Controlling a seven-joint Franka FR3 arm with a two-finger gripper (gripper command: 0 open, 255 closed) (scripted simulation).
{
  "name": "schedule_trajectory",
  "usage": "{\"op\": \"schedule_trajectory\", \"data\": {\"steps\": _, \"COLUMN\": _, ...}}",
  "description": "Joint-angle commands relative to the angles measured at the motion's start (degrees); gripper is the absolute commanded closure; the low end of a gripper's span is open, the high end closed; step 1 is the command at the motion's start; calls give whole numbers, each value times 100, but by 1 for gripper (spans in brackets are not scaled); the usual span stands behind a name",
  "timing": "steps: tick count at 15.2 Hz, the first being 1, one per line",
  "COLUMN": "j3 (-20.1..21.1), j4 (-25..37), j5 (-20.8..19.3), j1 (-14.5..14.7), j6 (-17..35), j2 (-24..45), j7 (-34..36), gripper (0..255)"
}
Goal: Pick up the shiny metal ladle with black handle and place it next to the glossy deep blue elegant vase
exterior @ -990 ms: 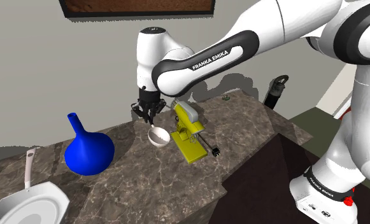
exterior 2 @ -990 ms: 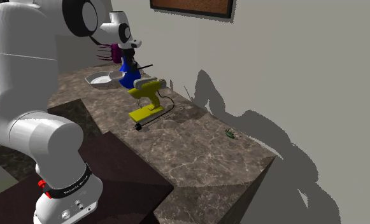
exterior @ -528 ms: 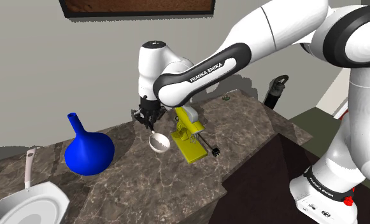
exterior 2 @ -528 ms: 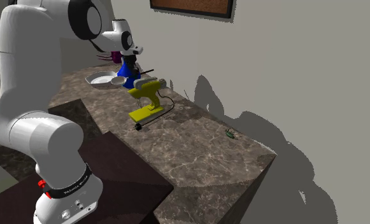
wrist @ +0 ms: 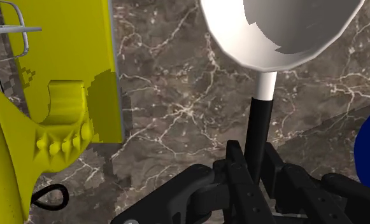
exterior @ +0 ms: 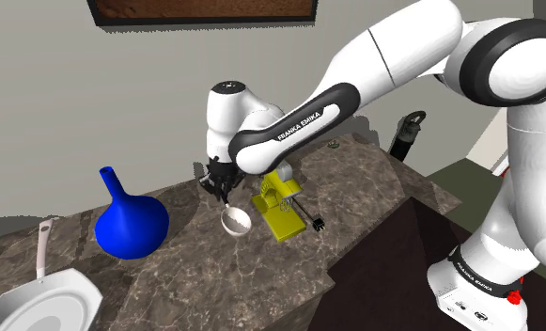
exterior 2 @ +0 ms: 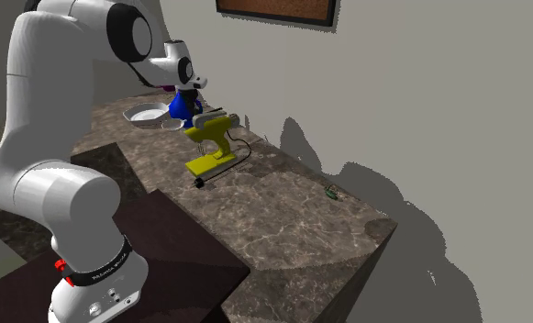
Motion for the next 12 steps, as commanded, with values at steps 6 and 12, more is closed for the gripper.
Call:
{"op": "schedule_trajectory", "data": {"steps": 6, "j3": -80, "j4": -63, "j5": -108, "j1": 53, "j6": 397, "j2": 335, "j7": 77, "gripper": 255}}
{"op": "schedule_trajectory", "data": {"steps": 12, "j3": -157, "j4": -52, "j5": -198, "j1": 107, "j6": 702, "j2": 652, "j7": 140, "gripper": 255}}
